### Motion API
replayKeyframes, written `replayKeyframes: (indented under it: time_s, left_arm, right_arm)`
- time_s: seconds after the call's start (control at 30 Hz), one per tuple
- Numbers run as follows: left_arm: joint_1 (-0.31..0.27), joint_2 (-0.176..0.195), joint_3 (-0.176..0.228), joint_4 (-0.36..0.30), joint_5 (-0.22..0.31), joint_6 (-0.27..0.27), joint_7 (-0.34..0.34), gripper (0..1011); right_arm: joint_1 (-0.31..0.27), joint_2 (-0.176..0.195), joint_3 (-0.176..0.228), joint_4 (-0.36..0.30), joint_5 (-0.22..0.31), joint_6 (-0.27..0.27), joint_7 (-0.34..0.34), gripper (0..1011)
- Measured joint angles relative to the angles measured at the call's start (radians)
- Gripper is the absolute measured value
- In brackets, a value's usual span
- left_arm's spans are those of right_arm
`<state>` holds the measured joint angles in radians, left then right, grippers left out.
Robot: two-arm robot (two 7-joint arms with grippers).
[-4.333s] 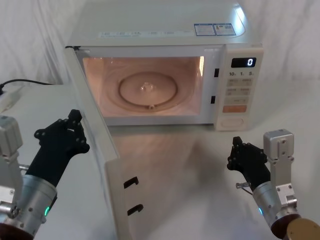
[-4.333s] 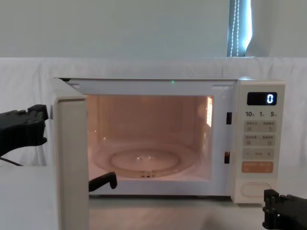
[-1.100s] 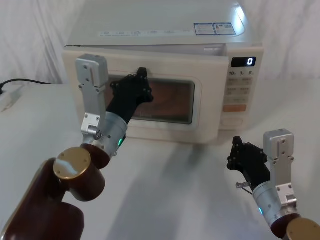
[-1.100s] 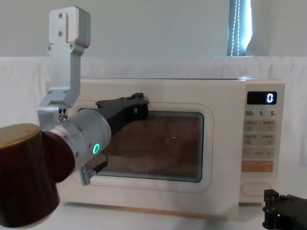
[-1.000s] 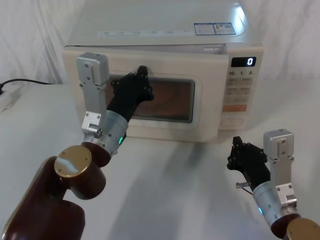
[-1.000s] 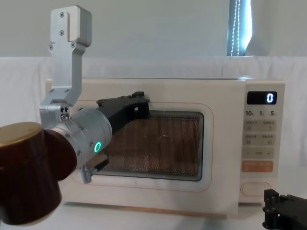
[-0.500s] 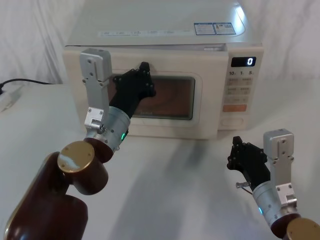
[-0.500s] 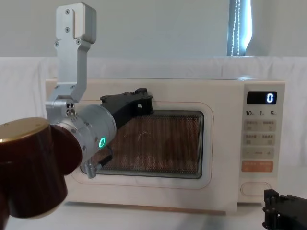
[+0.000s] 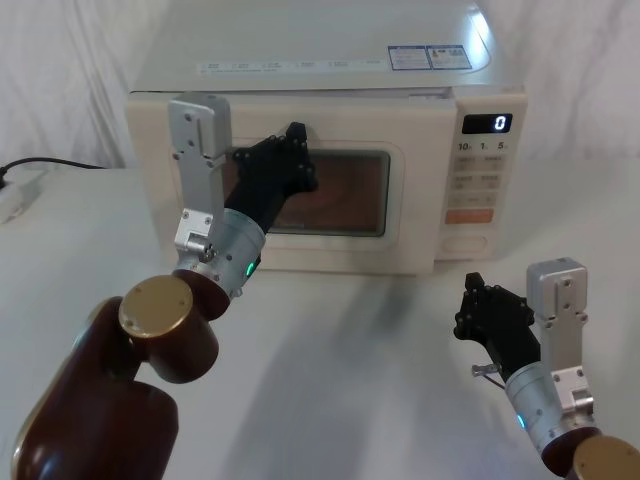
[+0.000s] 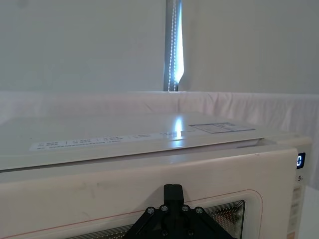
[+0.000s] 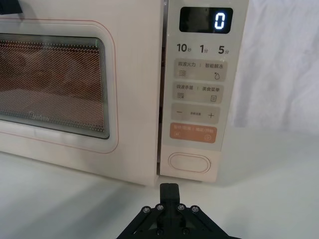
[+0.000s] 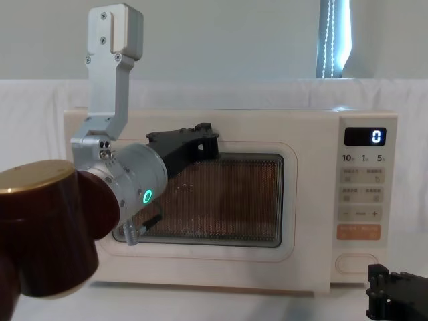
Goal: Press the button to open the microwave door with one hand; close the microwave door with the other hand.
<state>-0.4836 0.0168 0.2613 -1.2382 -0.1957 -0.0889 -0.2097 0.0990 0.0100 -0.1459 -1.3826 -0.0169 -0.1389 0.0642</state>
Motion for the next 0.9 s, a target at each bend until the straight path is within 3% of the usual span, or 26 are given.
replayKeyframes:
  time_s: [0.9]
  left_arm:
    - [-0.042,-0.011,0.006,0.058,0.011,-0.008,0.001,0]
  right_arm:
    - [0.0,0.0,0.0,0.0,0.0,0.0,0.0,0]
